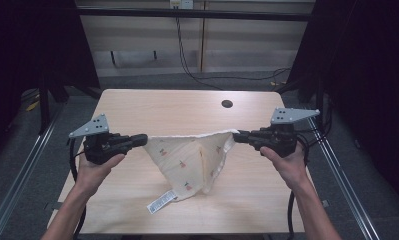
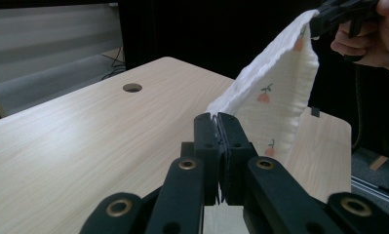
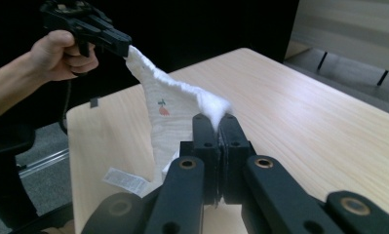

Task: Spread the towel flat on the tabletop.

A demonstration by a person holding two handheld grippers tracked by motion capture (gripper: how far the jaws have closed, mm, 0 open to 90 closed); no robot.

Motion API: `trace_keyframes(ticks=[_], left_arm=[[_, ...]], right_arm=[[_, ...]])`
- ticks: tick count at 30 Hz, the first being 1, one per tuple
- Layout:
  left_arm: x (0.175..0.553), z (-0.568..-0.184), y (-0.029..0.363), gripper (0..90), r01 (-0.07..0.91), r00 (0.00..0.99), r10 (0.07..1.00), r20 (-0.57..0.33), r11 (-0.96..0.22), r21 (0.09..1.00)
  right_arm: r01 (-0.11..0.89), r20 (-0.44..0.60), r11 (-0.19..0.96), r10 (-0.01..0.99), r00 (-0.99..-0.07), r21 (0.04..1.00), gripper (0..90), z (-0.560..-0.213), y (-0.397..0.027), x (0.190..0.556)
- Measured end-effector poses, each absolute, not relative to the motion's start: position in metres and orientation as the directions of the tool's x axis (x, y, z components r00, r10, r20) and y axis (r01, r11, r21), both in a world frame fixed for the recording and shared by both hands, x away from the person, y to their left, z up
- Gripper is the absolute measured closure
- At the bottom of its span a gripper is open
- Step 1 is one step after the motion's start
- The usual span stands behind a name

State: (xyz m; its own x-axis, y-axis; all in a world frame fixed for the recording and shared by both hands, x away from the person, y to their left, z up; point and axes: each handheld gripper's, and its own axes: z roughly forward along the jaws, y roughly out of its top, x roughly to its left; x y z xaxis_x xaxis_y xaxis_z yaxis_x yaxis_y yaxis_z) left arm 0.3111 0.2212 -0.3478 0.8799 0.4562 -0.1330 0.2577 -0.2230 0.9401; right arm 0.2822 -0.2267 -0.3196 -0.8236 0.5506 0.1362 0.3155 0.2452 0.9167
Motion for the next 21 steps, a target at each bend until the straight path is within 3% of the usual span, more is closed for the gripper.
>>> trace_keyframes(ticks=[15, 21], left_arm=[[0.275, -0.293, 0.229, 88.2, 0.139, 0.91, 0.412, -0.047, -0.196, 0.971], [0.294, -0.315, 0.219, 88.2, 0.195, 0.897, 0.435, -0.08, -0.226, 0.954]], right_arm=[[0.216, 0.068, 0.234, 0.515, -0.855, 0.948, 88.2, -0.278, -0.234, 0.24], [0.264, 0.095, 0.244, 0.541, -0.835, 0.933, 88.2, -0.3, -0.236, 0.248]])
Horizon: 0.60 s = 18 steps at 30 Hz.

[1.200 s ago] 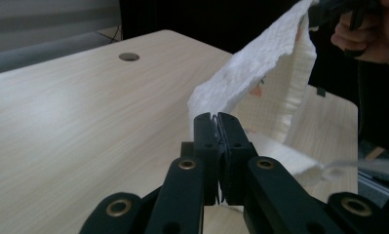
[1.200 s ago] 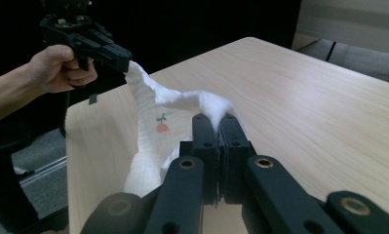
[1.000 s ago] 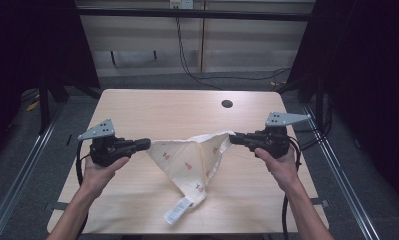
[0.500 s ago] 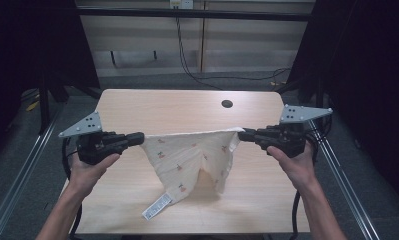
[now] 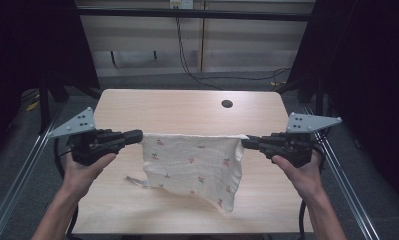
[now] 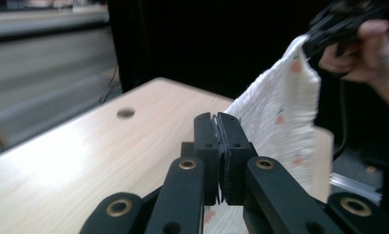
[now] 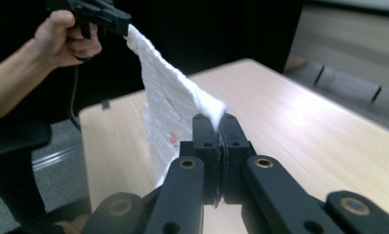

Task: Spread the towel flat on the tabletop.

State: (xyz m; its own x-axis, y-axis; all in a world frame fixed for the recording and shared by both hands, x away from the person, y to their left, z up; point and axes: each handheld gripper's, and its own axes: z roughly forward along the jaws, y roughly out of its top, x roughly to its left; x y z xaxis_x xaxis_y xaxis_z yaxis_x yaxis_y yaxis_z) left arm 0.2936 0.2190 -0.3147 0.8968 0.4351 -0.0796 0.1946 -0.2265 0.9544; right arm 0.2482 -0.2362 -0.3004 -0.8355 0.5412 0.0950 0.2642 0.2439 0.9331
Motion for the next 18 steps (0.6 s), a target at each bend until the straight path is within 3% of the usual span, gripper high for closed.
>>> trace_keyframes(ticks=[9, 18], left_arm=[[0.331, -0.364, 0.199, 88.2, 0.304, 0.873, 0.464, -0.151, -0.274, 0.913], [0.329, -0.374, 0.205, 88.1, 0.336, 0.859, 0.483, -0.168, -0.285, 0.898]], right_arm=[[0.367, 0.148, 0.268, 0.592, -0.792, 0.891, 88.2, -0.351, -0.245, 0.28], [0.418, 0.17, 0.296, 0.604, -0.778, 0.859, 88.1, -0.378, -0.243, 0.31]])
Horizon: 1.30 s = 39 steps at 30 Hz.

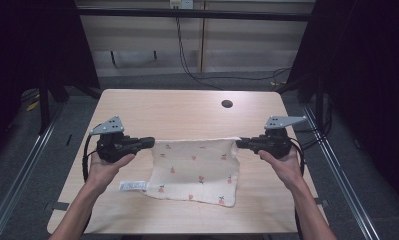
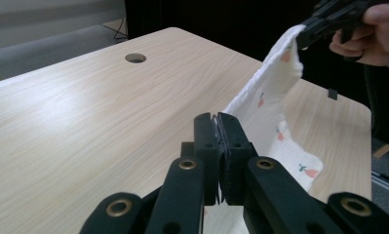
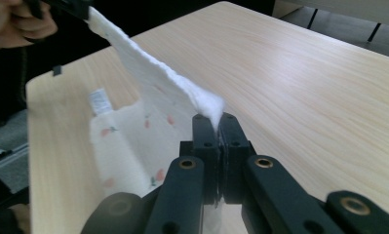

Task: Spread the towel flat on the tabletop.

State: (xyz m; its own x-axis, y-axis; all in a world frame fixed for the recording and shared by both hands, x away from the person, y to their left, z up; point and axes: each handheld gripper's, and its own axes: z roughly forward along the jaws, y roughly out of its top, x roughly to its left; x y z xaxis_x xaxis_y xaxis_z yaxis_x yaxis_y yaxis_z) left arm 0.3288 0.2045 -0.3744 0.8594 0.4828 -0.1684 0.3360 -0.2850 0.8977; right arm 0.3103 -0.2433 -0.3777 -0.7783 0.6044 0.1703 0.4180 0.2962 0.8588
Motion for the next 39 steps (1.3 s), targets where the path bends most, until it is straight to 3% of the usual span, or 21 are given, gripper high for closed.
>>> trace_keyframes(ticks=[4, 14, 21, 30, 39], left_arm=[[0.331, -0.379, 0.204, 88.1, 0.324, 0.857, 0.496, -0.142, -0.303, 0.896], [0.361, -0.405, 0.203, 88.1, 0.398, 0.822, 0.53, -0.209, -0.272, 0.876], [0.358, -0.414, 0.214, 88.1, 0.419, 0.806, 0.551, -0.216, -0.274, 0.866], [0.38, -0.436, 0.217, 87.2, 0.458, 0.772, 0.568, -0.286, -0.186, 0.869], [0.406, -0.446, 0.212, 86.5, 0.475, 0.738, 0.619, -0.27, -0.191, 0.859]], right_arm=[[0.422, 0.174, 0.288, 0.611, -0.772, 0.86, 88.1, -0.384, -0.24, 0.323], [0.436, 0.164, 0.291, 0.643, -0.748, 0.852, 88.1, -0.399, -0.237, 0.349], [0.435, 0.154, 0.305, 0.642, -0.751, 0.847, 87.9, -0.411, -0.229, 0.363], [0.464, 0.155, 0.304, 0.676, -0.72, 0.832, 86.7, -0.429, -0.222, 0.384], [0.498, 0.168, 0.262, 0.73, -0.663, 0.827, 78.1, -0.442, -0.223, 0.399]])
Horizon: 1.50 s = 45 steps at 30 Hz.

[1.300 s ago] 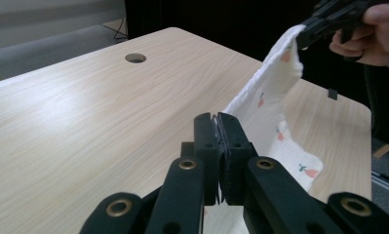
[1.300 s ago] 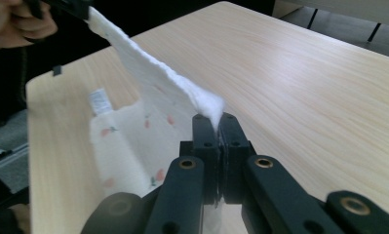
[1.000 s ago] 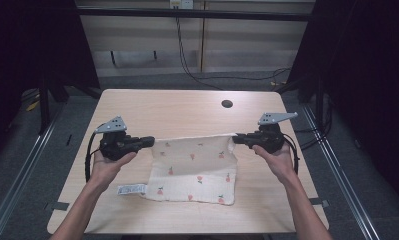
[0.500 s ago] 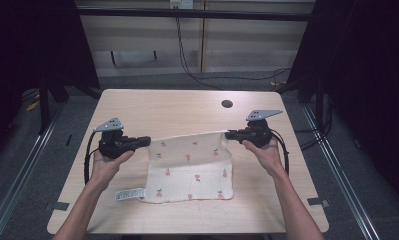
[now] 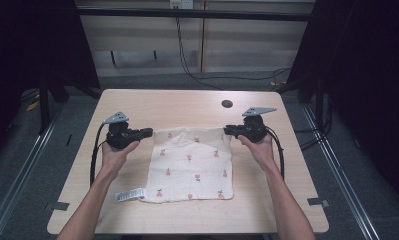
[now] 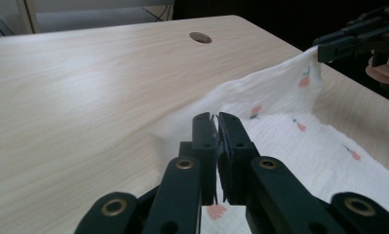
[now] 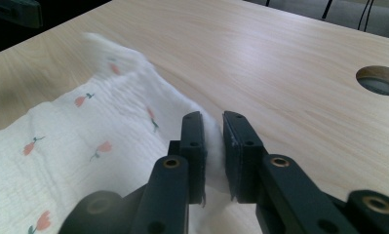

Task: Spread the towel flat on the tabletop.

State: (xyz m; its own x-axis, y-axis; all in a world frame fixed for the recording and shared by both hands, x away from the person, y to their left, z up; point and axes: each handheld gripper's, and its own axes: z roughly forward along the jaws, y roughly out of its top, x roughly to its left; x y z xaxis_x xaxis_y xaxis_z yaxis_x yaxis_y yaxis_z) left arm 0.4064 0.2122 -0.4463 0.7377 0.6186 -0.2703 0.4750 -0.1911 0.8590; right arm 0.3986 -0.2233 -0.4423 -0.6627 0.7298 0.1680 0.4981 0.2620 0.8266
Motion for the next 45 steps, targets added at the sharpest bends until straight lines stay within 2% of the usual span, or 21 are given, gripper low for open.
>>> trace_keyframes(ticks=[2, 4, 8, 14, 17, 18, 20, 21, 25, 33, 35, 39, 43, 45], left_arm=[[0.406, -0.45, 0.212, 85.2, 0.476, 0.738, 0.623, -0.26, -0.207, 0.855], [0.403, -0.451, 0.212, 84.0, 0.48, 0.742, 0.612, -0.272, -0.203, 0.853], [0.392, -0.453, 0.213, 80.8, 0.474, 0.766, 0.595, -0.242, -0.269, 0.838], [0.374, -0.459, 0.215, 72.4, 0.489, 0.779, 0.584, -0.229, -0.337, 0.805], [0.361, -0.464, 0.214, 70.8, 0.484, 0.808, 0.538, -0.242, -0.372, 0.792], [0.356, -0.466, 0.214, 72.2, 0.48, 0.825, 0.504, -0.255, -0.386, 0.788], [0.348, -0.468, 0.212, 75.3, 0.463, 0.835, 0.503, -0.225, -0.419, 0.781], [0.347, -0.47, 0.213, 75.7, 0.463, 0.842, 0.484, -0.239, -0.419, 0.781], [0.341, -0.477, 0.208, 73.4, 0.46, 0.851, 0.472, -0.231, -0.458, 0.761], [0.344, -0.489, 0.202, 69.3, 0.466, 0.853, 0.471, -0.224, -0.495, 0.734], [0.341, -0.491, 0.199, 69.1, 0.45, 0.863, 0.466, -0.198, -0.528, 0.721], [0.341, -0.495, 0.196, 67.9, 0.45, 0.869, 0.451, -0.204, -0.547, 0.706], [0.339, -0.499, 0.196, 69.2, 0.433, 0.875, 0.451, -0.174, -0.572, 0.697], [0.337, -0.499, 0.196, 75.1, 0.433, 0.875, 0.453, -0.169, -0.578, 0.692]], right_arm=[[0.499, 0.143, 0.266, 0.756, -0.639, 0.825, 68.8, -0.443, -0.223, 0.399], [0.503, 0.137, 0.263, 0.768, -0.626, 0.824, 68.2, -0.443, -0.226, 0.399], [0.503, 0.143, 0.261, 0.763, -0.63, 0.824, 64.6, -0.438, -0.231, 0.391], [0.501, 0.166, 0.288, 0.714, -0.68, 0.816, 60.6, -0.437, -0.226, 0.369], [0.505, 0.171, 0.335, 0.676, -0.717, 0.795, 58.6, -0.445, -0.219, 0.356], [0.508, 0.169, 0.352, 0.669, -0.724, 0.786, 58.3, -0.448, -0.218, 0.352], [0.515, 0.162, 0.394, 0.653, -0.74, 0.761, 58.1, -0.455, -0.215, 0.343], [0.518, 0.165, 0.402, 0.647, -0.744, 0.755, 58.3, -0.458, -0.214, 0.34], [0.529, 0.168, 0.442, 0.631, -0.758, 0.725, 60.1, -0.471, -0.21, 0.327], [0.517, 0.116, 0.517, 0.621, -0.775, 0.683, 57.7, -0.493, -0.199, 0.319], [0.509, 0.098, 0.541, 0.615, -0.782, 0.669, 57.5, -0.498, -0.197, 0.319], [0.485, 0.051, 0.551, 0.624, -0.78, 0.679, 62.3, -0.499, -0.194, 0.315], [0.519, 0.068, 0.529, 0.653, -0.754, 0.672, 78.7, -0.498, -0.194, 0.309], [0.517, 0.075, 0.527, 0.648, -0.758, 0.675, 84.4, -0.498, -0.195, 0.306]])
